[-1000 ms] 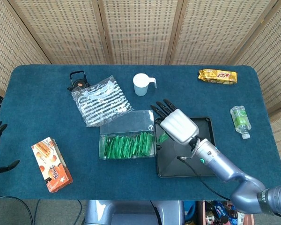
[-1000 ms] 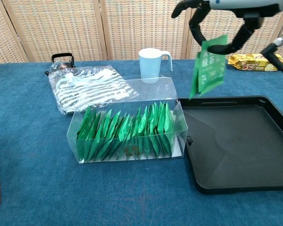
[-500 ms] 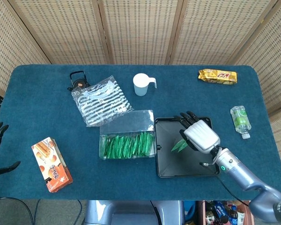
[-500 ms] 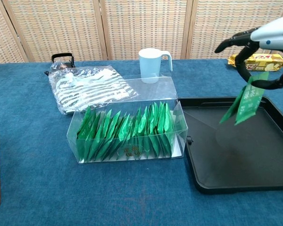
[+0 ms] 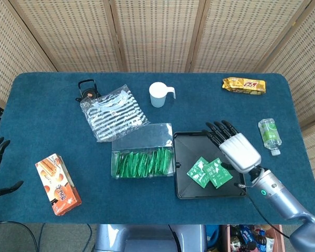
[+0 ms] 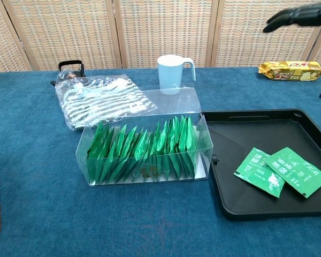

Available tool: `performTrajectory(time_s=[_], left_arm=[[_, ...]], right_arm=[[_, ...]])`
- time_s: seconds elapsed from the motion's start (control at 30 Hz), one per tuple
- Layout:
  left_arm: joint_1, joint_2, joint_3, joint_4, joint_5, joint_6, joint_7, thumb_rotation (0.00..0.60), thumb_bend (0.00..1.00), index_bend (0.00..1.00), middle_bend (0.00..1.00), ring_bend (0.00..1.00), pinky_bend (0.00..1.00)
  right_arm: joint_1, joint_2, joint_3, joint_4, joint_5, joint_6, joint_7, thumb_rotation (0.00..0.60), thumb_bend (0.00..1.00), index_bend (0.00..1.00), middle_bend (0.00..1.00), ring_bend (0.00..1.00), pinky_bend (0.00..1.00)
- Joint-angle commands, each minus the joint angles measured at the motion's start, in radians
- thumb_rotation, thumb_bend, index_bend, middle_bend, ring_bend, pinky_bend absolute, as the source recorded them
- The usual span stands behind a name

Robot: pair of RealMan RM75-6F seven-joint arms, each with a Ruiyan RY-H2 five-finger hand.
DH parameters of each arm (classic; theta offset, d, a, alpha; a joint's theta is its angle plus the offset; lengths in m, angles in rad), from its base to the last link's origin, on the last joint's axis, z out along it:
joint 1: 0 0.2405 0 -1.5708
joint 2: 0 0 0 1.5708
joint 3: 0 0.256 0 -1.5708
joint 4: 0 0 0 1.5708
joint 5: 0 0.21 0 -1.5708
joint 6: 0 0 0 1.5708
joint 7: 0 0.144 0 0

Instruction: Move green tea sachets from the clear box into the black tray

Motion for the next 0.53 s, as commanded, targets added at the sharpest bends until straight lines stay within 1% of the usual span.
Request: performTrajectory(time_s=[0.03, 0.07, 0.17, 0.23, 0.27, 0.37, 0.53], left_arm=[[0.002, 0.000, 0.000, 0.001, 0.002, 0.004, -0.001, 0.600, 0.13, 0.00, 0.00, 0.00, 0.00], [0.003, -0.001, 0.000, 0.002, 0.004, 0.007, 0.000, 0.600, 0.13, 0.00, 0.00, 0.00, 0.00], [0.005, -0.003, 0.001, 0.004, 0.007, 0.012, 0.004, 0.600, 0.13, 0.00, 0.00, 0.00, 0.00], [0.009, -0.008, 0.003, 0.006, 0.016, 0.022, 0.011, 0.600, 0.13, 0.00, 0.00, 0.00, 0.00], [0.014, -0.014, 0.006, 0.010, 0.025, 0.033, 0.018, 0.600, 0.13, 0.00, 0.00, 0.00, 0.00], [0.019, -0.022, 0.008, 0.015, 0.035, 0.047, 0.024, 0.600, 0.13, 0.00, 0.00, 0.00, 0.00], [0.031, -0.037, 0.010, 0.029, 0.060, 0.082, 0.032, 0.600, 0.13, 0.00, 0.00, 0.00, 0.00]], right_arm=[[-0.097, 0.023, -0.001, -0.047, -0.033, 0.125, 0.013, 0.600, 0.09, 0.07, 0.00, 0.00, 0.12], [-0.135, 0.020, -0.013, -0.053, -0.047, 0.169, 0.020, 0.600, 0.08, 0.07, 0.00, 0.00, 0.11], [-0.182, 0.007, -0.026, -0.051, -0.064, 0.220, 0.030, 0.600, 0.05, 0.05, 0.00, 0.00, 0.06], [-0.255, -0.021, -0.047, -0.038, -0.062, 0.289, 0.046, 0.600, 0.04, 0.03, 0.00, 0.00, 0.02], [-0.303, -0.056, -0.054, -0.020, -0.065, 0.346, 0.064, 0.600, 0.03, 0.01, 0.00, 0.00, 0.01], [-0.353, -0.108, -0.055, 0.023, -0.074, 0.405, 0.087, 0.600, 0.02, 0.00, 0.00, 0.00, 0.00], [-0.433, -0.207, -0.051, 0.129, -0.087, 0.488, 0.115, 0.600, 0.02, 0.00, 0.00, 0.00, 0.00]])
